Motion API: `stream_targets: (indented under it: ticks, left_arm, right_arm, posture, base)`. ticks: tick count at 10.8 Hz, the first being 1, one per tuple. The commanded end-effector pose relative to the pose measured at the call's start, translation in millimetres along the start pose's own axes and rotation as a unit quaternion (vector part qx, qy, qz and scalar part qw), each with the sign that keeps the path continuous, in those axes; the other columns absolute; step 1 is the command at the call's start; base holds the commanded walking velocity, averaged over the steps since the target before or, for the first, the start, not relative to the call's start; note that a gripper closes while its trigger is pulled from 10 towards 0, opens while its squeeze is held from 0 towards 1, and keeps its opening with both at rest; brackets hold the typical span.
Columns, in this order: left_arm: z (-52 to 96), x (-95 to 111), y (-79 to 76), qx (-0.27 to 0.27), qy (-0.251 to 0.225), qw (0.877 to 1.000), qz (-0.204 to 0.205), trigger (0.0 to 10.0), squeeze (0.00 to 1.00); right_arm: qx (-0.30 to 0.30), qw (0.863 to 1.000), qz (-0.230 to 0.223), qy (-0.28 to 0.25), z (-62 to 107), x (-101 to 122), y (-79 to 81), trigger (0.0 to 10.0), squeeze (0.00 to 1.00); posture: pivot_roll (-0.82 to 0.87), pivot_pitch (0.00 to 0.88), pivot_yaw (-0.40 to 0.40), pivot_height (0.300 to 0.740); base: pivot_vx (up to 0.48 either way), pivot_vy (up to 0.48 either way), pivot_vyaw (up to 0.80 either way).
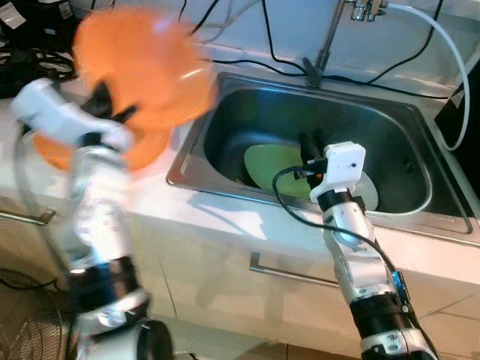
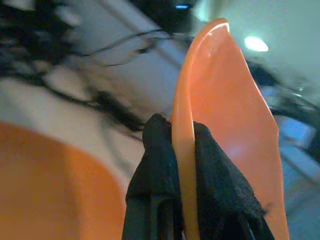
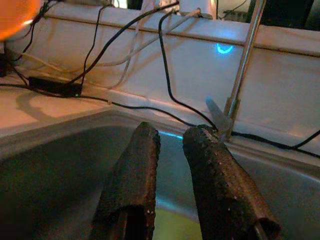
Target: Kitchen organization
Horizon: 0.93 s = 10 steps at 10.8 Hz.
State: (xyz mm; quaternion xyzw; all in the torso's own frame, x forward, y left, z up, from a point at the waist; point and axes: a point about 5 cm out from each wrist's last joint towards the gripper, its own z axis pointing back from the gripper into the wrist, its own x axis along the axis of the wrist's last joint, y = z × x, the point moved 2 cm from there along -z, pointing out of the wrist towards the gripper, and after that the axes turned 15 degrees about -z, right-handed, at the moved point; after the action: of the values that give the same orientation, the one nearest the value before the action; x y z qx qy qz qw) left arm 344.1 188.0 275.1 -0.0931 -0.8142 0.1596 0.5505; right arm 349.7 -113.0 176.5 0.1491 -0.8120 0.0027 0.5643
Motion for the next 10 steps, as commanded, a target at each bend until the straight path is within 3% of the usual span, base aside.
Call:
stream_targets:
  ticks: [1,2,3,4,5,6,7,8,10]
  left_arm:
    - [3.2,5.7,-18.8,-0.045,-0.021,0.999,0.007,10.0,0.0]
    - [6.9,-1.2,-34.5,-0.077,-0.013,0.997,0.011,10.0,0.0]
    - [9.6,-7.3,-43.8,-0.1,-0.005,0.995,0.007,10.0,0.0]
    - [11.5,-10.2,-48.7,-0.111,-0.002,0.994,0.008,10.0,0.0]
    - [14.4,-14.0,-57.0,-0.128,-0.001,0.992,0.001,10.0,0.0]
    - [16.3,-17.1,-62.3,-0.14,0.001,0.99,-0.003,10.0,0.0]
    - [17.5,-19.3,-65.1,-0.146,0.003,0.989,-0.008,10.0,0.0]
    - [18.2,-19.9,-66.6,-0.151,0.003,0.988,-0.011,10.0,0.0]
    - [17.6,-16.9,-67.0,-0.15,-0.005,0.988,-0.023,10.0,0.0]
  right_arm:
    - [-0.011,1.0,-0.005,0.0,-2.5,2.3,-6.6,10.0,0.0]
    - [-0.013,1.0,-0.014,-0.007,-6.0,6.9,-9.1,10.0,0.45]
    - [-0.009,1.0,-0.024,-0.011,-10.2,12.1,-10.2,10.0,1.0]
    - [-0.003,0.999,-0.036,-0.015,-12.9,16.1,-9.2,10.0,1.0]
    - [0.011,0.997,-0.077,0.001,-20.7,21.0,-7.3,10.0,1.0]
    - [0.036,0.993,-0.112,0.02,-24.6,21.8,-1.7,10.0,0.35]
    - [0.059,0.989,-0.13,0.024,-24.3,23.6,5.0,10.0,0.06]
    - [0.061,0.988,-0.141,0.023,-24.9,25.8,7.3,10.0,0.0]
    - [0.044,0.987,-0.154,0.026,-27.7,30.9,-1.3,10.0,0.0]
  posture:
    - [0.14,0.053,-0.062,0.74]
    - [0.14,0.046,-0.06,0.74]
    - [0.14,0.043,-0.058,0.74]
    - [0.14,0.039,-0.056,0.74]
    - [0.14,0.037,-0.055,0.74]
    - [0.14,0.034,-0.053,0.74]
    - [0.13,0.032,-0.051,0.74]
    - [0.14,0.034,-0.049,0.74]
    - [0.13,0.051,-0.048,0.74]
  base:
    - [0.0,0.0,0.0]
    - [0.0,0.0,0.0]
    - [0.0,0.0,0.0]
    - [0.0,0.0,0.0]
    - [0.0,0.0,0.0]
    - [0.0,0.0,0.0]
    - [0.0,0.0,0.0]
    - [0.0,0.0,0.0]
    - [0.0,0.0,0.0]
